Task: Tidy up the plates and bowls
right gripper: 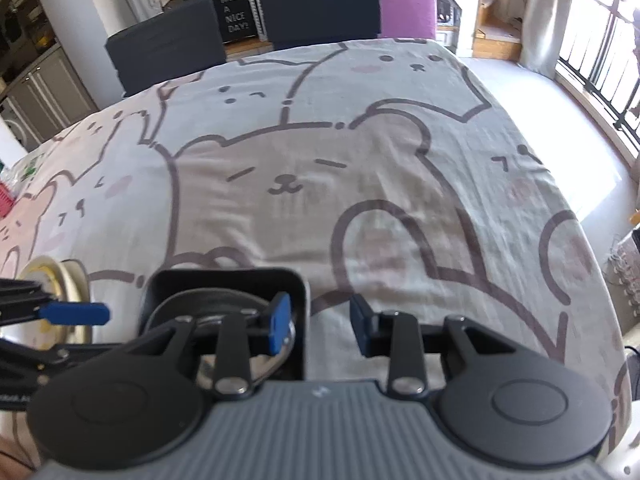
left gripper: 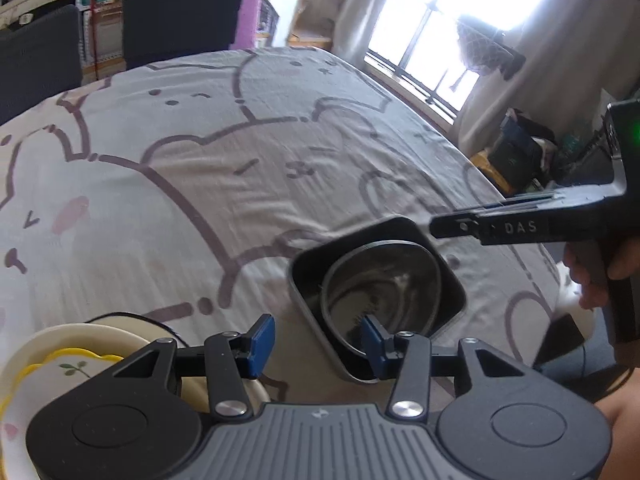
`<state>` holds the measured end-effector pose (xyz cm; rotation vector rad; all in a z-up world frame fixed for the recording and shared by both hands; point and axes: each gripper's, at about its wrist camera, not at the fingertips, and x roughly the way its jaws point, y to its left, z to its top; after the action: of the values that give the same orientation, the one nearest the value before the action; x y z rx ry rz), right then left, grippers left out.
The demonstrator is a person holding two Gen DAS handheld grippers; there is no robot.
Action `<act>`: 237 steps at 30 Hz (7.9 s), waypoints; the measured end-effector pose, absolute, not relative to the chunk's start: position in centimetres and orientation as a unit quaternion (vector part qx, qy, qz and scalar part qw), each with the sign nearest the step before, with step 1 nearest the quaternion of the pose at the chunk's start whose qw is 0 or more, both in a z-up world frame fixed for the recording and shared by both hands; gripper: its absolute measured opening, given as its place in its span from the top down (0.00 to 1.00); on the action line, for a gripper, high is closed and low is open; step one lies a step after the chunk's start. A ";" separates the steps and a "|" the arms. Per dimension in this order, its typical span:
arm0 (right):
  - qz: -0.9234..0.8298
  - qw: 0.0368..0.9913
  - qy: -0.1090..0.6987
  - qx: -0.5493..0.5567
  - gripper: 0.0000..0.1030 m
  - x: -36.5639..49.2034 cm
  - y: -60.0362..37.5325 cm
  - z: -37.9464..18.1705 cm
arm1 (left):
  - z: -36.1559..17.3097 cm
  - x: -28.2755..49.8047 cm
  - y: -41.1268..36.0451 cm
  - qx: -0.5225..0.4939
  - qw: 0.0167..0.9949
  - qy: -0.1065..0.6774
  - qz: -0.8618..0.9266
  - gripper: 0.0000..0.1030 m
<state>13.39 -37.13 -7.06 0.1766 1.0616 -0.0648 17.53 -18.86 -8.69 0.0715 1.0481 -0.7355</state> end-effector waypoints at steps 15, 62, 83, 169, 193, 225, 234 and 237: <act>0.014 0.827 0.562 0.031 0.54 11.5 -36.5 -7.9 | -10.0 20.1 -20.6 0.064 0.824 0.471 -0.309 0.53; 0.029 0.829 0.554 0.076 0.94 12.3 -36.5 -9.3 | -10.9 19.2 -19.7 -0.007 0.771 0.539 -0.339 0.90; -0.001 0.845 0.522 0.116 0.94 10.8 -37.3 -7.6 | -10.5 19.5 -19.7 -0.059 0.769 0.540 -0.338 0.90; 0.172 0.811 0.530 0.180 0.93 14.8 -19.4 -7.5 | -7.5 14.1 6.9 -0.243 0.806 0.491 -0.223 0.90; 0.177 0.841 0.489 0.148 0.75 13.1 -19.7 -4.9 | -5.1 11.6 6.4 -0.188 0.835 0.474 -0.207 0.51; 0.049 0.964 0.260 0.019 0.00 -5.7 -18.2 -3.6 | -2.4 -5.7 -0.1 0.013 0.958 0.281 -0.063 0.00; 0.028 0.966 0.255 -0.025 0.00 -7.3 -17.1 -5.2 | -3.7 -6.4 0.0 0.023 0.957 0.287 -0.046 0.00; 0.023 0.967 0.252 -0.024 0.00 -7.5 -17.4 -5.1 | -3.5 -6.9 0.1 0.024 0.960 0.274 -0.042 0.00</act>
<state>-7.47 -17.39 -5.09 -0.0494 0.5095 0.0470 -6.94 0.07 -3.47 0.0490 0.5559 -0.0860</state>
